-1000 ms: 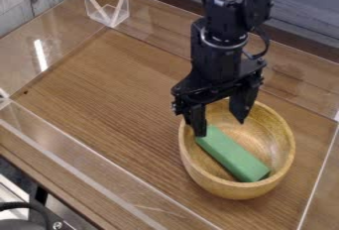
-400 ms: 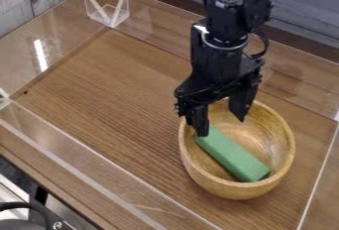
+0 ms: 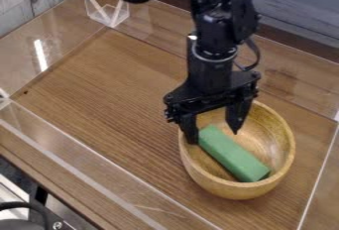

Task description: Remove the green block from the brown bowl and put it on the table

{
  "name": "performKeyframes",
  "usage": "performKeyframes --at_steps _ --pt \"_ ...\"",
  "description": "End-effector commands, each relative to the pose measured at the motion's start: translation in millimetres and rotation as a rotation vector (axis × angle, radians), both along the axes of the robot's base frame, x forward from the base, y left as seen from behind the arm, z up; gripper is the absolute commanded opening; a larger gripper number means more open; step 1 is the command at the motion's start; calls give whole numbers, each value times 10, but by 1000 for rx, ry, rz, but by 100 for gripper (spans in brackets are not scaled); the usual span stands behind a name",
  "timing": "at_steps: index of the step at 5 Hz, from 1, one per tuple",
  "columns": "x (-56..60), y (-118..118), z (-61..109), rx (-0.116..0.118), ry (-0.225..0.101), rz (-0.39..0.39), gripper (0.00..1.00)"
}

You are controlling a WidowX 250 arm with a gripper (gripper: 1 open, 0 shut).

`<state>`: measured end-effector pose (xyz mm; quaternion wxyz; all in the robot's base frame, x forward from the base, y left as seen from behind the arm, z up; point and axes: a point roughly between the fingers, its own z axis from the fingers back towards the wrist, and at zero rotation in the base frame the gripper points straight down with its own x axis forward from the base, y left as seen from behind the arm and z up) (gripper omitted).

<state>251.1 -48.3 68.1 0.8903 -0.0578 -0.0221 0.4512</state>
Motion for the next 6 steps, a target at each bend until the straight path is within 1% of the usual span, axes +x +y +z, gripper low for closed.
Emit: performKeyframes --at_steps 1,2,3,4,6 --pt "131 -3 107 -9 -45 -9 100" --pt "196 -4 136 -14 -51 -11 100" --pt "184 -14 217 -20 -56 42 100" --pt "221 -59 127 -12 -40 80 100" --pt "159 -227 -198 2 -5 144 100"
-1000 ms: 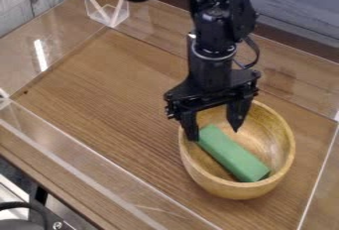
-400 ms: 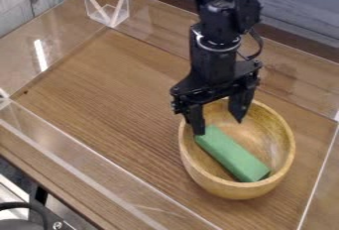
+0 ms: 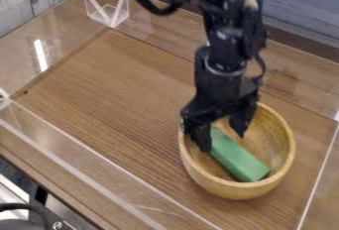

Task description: Remove the green block from the brown bowl and put it on the table

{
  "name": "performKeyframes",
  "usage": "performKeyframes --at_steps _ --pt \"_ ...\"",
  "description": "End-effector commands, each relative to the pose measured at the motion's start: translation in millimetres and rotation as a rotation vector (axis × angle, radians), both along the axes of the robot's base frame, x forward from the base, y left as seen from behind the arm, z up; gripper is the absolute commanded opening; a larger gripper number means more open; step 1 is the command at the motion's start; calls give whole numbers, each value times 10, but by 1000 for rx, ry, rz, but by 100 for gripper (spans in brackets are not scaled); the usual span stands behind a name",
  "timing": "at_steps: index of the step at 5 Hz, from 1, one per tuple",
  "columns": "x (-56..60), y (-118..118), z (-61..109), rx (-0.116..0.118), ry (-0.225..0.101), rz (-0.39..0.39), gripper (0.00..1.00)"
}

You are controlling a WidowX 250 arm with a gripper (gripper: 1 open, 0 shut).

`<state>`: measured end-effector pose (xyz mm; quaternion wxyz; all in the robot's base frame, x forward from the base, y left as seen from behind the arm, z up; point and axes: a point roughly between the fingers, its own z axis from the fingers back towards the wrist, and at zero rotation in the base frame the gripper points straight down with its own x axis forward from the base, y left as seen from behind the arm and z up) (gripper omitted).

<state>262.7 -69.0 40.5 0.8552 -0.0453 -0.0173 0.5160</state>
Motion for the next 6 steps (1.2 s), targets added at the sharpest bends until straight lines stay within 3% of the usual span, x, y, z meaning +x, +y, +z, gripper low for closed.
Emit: performKeyframes --at_steps 1,2,4,6 --pt "12 -55 20 0 -15 -6 100" --pt "-13 -87 26 8 -6 -14 0" --pt "-75 -53 259 -21 13 -20 0" --pt "-150 -94 272 -43 30 -70 0"
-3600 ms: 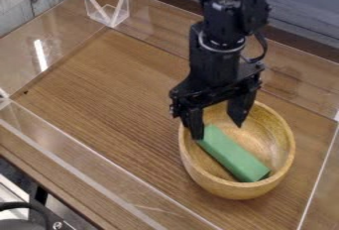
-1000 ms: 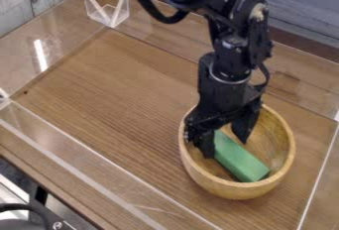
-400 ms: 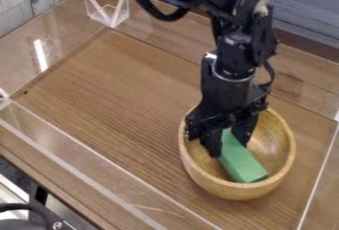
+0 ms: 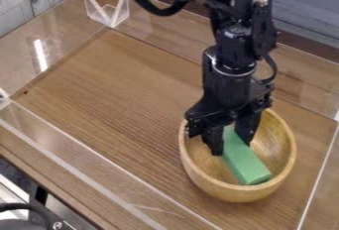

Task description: Remove the green block from the brown bowl and put it on the table

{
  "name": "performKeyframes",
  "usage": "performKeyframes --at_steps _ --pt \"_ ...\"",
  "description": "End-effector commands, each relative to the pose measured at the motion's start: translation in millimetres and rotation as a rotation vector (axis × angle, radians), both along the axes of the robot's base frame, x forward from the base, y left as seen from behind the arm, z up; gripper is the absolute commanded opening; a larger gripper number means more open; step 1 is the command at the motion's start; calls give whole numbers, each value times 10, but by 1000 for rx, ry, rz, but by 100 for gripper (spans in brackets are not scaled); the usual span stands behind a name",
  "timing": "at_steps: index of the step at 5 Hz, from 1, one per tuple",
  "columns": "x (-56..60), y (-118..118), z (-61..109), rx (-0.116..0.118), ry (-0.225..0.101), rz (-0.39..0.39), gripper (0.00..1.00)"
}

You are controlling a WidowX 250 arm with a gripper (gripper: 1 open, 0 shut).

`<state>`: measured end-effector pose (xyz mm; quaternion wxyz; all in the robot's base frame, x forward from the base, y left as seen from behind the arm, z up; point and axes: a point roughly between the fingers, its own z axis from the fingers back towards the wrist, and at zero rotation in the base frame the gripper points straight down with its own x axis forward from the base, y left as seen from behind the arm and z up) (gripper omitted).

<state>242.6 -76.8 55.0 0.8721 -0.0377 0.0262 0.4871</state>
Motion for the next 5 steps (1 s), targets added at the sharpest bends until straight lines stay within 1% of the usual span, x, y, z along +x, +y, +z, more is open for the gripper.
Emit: performKeyframes --at_steps 1,3,5 --pt "-24 -59 134 -20 -42 -12 0" --pt "-148 -124 135 -32 -27 -31 0" --pt "-74 -200 83 -40 -14 23 0"
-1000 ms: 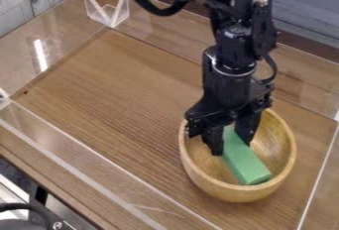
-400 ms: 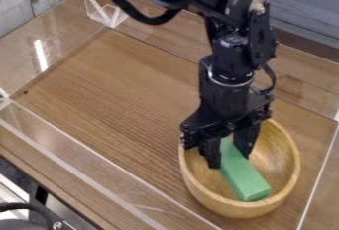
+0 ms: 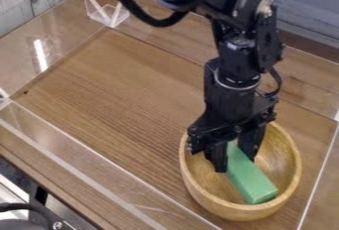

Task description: Remove the green block from the brown bowl and put it on the table

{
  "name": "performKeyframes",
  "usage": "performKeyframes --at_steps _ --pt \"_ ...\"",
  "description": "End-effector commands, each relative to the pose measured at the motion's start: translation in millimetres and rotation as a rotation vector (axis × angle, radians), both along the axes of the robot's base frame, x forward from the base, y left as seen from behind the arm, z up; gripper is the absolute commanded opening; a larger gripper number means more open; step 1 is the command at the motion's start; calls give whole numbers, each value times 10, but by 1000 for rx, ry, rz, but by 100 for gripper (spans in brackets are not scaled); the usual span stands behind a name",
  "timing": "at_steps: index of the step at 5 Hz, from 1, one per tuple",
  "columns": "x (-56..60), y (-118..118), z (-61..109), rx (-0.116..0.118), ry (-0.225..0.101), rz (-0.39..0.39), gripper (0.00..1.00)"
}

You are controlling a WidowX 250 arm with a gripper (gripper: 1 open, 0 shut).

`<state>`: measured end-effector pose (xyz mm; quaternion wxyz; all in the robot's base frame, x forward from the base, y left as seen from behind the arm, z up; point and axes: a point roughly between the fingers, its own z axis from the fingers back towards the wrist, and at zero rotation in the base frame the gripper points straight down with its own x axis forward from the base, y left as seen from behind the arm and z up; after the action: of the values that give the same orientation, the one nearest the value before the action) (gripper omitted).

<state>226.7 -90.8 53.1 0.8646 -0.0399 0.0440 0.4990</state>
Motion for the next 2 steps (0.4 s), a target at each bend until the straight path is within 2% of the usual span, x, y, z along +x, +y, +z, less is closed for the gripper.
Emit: performKeyframes --at_steps 1,2 --pt "-7 -104 236 -27 -37 -62 0" --pt "-96 -142 368 -36 -29 -119 0"
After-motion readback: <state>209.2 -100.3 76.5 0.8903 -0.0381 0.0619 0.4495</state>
